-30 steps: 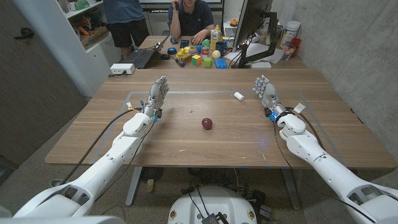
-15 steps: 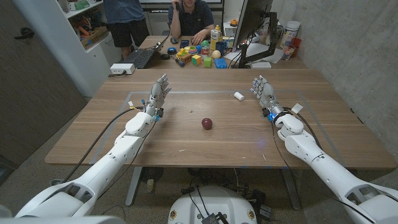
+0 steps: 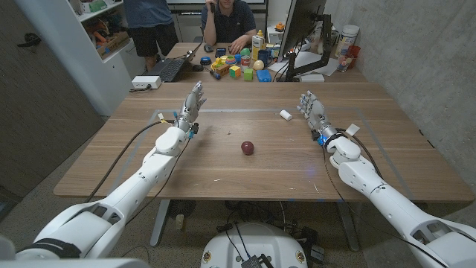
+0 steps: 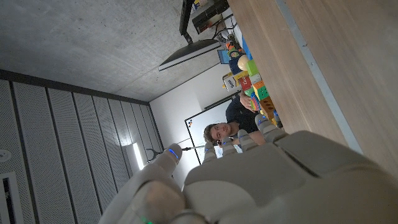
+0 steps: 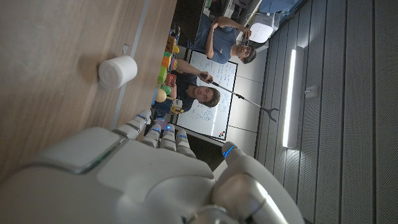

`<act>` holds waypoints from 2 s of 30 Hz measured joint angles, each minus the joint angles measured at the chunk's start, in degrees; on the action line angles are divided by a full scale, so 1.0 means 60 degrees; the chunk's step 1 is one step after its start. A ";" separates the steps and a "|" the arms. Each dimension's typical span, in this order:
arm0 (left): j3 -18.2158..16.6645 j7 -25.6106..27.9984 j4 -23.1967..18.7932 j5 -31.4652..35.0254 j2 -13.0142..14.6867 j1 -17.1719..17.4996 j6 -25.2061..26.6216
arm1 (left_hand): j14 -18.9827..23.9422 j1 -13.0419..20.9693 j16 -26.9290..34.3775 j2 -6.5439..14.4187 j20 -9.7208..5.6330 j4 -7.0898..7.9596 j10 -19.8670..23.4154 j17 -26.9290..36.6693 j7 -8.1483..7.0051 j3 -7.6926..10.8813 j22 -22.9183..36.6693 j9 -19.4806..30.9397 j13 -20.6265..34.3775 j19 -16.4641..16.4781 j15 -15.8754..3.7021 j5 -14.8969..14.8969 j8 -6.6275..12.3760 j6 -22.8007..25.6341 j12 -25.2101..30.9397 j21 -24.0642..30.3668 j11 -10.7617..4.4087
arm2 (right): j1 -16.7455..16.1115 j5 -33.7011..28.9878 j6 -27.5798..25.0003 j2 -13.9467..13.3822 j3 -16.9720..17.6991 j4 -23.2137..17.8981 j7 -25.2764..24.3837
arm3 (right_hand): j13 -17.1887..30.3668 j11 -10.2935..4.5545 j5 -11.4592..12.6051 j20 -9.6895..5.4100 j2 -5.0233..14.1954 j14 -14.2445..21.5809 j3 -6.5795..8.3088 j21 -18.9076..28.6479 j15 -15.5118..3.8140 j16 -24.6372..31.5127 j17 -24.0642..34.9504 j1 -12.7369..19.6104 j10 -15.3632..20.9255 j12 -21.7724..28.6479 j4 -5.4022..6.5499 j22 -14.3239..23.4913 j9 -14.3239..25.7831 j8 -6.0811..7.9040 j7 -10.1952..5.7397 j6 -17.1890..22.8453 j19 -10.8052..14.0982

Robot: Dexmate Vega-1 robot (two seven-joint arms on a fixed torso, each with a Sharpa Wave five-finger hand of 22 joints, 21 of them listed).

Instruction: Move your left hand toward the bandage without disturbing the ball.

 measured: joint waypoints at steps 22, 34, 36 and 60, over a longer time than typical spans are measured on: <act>0.1248 -0.0232 0.1277 0.1952 -0.0080 -0.2387 0.0691 | 0.0197 0.0907 -0.0205 0.0353 -0.0235 -0.1016 0.0224 -0.0063 -0.0310 0.0148 -0.0121 0.0047 0.0028 0.0235 -0.0128 -0.0001 0.0000 -0.0027 0.0000 -0.0082 -0.0422 | 0.0201 -0.0247 0.0192 0.0223 -0.0268 0.0443 0.0205 | -0.0002 0.0000 0.0000 0.0001 0.0000 0.0000 0.0000 0.0000 0.0000 0.0000 -0.0025 0.0000 0.0000 0.0000 0.0000 -0.0001 -0.0001 0.0000 0.0000 0.0000 0.0000; 0.1814 -0.0150 0.0130 0.3322 0.0413 -0.2960 0.2245 | 0.0269 0.1275 -0.0283 0.0243 -0.0274 -0.1499 0.0405 -0.0062 -0.0376 0.0188 -0.0166 0.0046 0.0027 0.0274 -0.0086 -0.0001 0.0070 0.0147 -0.0048 -0.0215 -0.0522 | 0.0207 -0.0213 0.0280 0.0214 -0.0165 0.0451 0.0241 | -0.0002 0.0000 0.0039 0.0001 0.0000 0.0001 0.0000 0.0000 0.0000 0.0000 -0.0024 0.0000 0.0000 0.0000 0.0000 -0.0002 -0.0002 0.0000 -0.0035 0.0035 0.0000; 0.2025 -0.0197 -0.0071 0.3481 0.0480 -0.3192 0.2355 | 0.0323 0.1340 -0.0282 0.0244 -0.0273 -0.1574 0.0499 -0.0062 -0.0363 0.0177 -0.0166 0.0075 0.0026 0.0273 -0.0101 -0.0001 0.0074 0.0263 -0.0048 -0.0215 -0.0524 | 0.0208 -0.0189 0.0319 0.0197 -0.0136 0.0434 0.0194 | -0.0002 0.0000 0.0039 0.0001 0.0000 0.0001 0.0000 0.0000 0.0000 0.0000 -0.0024 0.0000 0.0000 0.0000 0.0000 -0.0002 -0.0002 0.0000 -0.0035 0.0035 0.0000; 0.3740 -0.1683 0.0873 0.5765 -0.0224 -0.5549 0.2182 | 0.0419 0.1986 -0.0374 -0.0151 -0.0217 -0.2425 0.0655 -0.0043 -0.0357 0.0104 -0.0164 0.0089 0.0024 0.0422 -0.0104 -0.0040 0.0147 0.0677 -0.0158 -0.0325 -0.0606 | 0.0308 -0.0090 0.0411 0.0231 -0.0057 0.0660 0.0283 | -0.0003 0.0000 0.0039 0.0001 0.0000 0.0001 0.0000 -0.0001 0.0000 0.0000 -0.0023 0.0000 0.0001 0.0000 0.0000 -0.0002 -0.0002 0.0000 -0.0068 0.0069 0.0000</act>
